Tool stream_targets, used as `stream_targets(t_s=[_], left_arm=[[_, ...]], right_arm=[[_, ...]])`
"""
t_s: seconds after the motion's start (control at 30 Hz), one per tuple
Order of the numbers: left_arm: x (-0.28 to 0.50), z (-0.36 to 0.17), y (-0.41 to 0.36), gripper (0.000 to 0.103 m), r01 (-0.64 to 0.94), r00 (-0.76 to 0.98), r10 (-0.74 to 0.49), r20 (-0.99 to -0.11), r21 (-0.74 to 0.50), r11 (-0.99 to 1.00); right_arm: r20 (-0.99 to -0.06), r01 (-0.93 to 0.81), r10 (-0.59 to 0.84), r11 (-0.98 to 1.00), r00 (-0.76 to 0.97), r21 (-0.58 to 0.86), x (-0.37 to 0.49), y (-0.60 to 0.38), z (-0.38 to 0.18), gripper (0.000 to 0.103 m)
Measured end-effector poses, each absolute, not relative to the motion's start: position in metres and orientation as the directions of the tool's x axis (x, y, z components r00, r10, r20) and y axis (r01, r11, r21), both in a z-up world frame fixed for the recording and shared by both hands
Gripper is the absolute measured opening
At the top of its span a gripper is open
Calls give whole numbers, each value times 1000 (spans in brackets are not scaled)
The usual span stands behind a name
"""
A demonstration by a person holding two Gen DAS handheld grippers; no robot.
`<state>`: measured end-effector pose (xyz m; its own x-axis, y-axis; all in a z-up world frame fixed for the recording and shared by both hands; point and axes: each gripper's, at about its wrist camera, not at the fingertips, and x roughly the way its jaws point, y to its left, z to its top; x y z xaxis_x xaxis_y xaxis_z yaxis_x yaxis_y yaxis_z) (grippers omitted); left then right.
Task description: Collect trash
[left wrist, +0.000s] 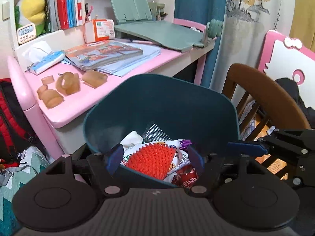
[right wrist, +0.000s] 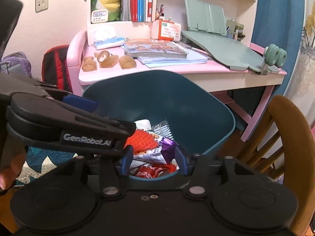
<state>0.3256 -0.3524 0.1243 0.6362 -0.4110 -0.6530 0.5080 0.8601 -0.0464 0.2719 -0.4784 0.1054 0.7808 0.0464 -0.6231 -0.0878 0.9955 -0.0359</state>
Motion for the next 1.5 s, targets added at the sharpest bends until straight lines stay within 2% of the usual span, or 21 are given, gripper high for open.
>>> stream_targets(t_s=[0.1,0.57,0.83,1.23,1.37,1.5], left_arm=[[315,131,-343,80,503,647,-418,-638,-56,863],[256,160,-285,80,475,718,-426,-551,-60,878],[210,171,-256,80,474,767,-434,-473,-38,880],[161,163,-215,85,448,809,-420,-412,-30,893],[152,155,-202,98,427,822,-404,-402,-35,903],[148,147,-189,100,410,823,-398,-405,-62,910]], right_arm=[[-604,-85,50,996,795,-30,264,-476,111,49],[-507,-119,95,993,857,-14,204,-456,146,51],[-434,-137,115,990,893,-19,164,-442,156,51],[-338,-170,168,985,926,26,122,-426,157,51],[-297,-184,185,982,937,29,110,-416,157,51],[-276,-195,198,980,941,38,101,-407,154,51]])
